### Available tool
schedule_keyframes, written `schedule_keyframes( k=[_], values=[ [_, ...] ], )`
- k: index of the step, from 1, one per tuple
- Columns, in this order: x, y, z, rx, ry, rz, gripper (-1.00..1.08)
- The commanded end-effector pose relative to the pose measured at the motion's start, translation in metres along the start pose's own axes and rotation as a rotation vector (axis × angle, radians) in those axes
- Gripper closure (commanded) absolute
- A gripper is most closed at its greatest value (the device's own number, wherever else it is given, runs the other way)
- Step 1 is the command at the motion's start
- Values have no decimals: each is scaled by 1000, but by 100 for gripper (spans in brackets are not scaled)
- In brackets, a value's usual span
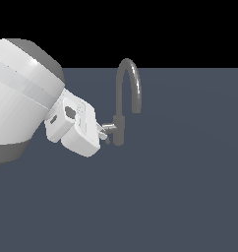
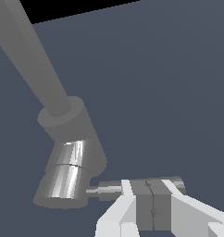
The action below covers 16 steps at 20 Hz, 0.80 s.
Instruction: Turn on the faucet by rotating a designated handle.
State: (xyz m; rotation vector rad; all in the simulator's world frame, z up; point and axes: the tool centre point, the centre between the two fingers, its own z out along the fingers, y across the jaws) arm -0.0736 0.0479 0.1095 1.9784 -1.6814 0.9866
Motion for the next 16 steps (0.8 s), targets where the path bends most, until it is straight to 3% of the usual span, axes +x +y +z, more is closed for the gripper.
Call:
schedule_keyframes(
  k=[1, 16],
  values=[
    [-3, 2, 6, -5, 2, -6, 108],
    [-31, 9, 43, -25, 12, 38, 108]
  ],
)
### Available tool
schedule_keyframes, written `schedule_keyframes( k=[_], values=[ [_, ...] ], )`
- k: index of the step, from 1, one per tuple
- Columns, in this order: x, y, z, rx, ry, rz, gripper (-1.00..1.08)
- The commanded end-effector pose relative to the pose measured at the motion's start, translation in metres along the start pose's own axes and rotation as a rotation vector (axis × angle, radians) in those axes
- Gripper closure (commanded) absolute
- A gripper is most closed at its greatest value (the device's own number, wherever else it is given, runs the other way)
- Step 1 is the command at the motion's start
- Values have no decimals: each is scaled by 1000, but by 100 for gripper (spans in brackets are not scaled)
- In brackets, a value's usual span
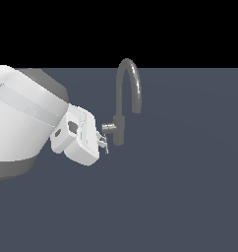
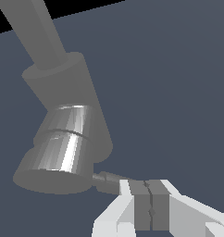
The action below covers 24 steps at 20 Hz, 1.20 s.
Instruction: Turn on the faucet by rotating a designated handle.
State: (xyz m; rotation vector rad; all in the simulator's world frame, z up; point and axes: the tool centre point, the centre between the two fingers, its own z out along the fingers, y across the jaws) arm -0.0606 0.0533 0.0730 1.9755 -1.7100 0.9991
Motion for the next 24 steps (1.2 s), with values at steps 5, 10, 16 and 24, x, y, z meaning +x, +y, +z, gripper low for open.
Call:
schedule_keyframes(
  k=[5, 10, 16, 24],
  values=[
    [-7, -3, 6, 1, -1, -47, 108],
    [-14, -7, 17, -9, 5, -29, 108],
    [-22, -13, 30, -22, 12, -6, 108],
    [-31, -19, 46, -37, 22, 20, 108]
  ],
)
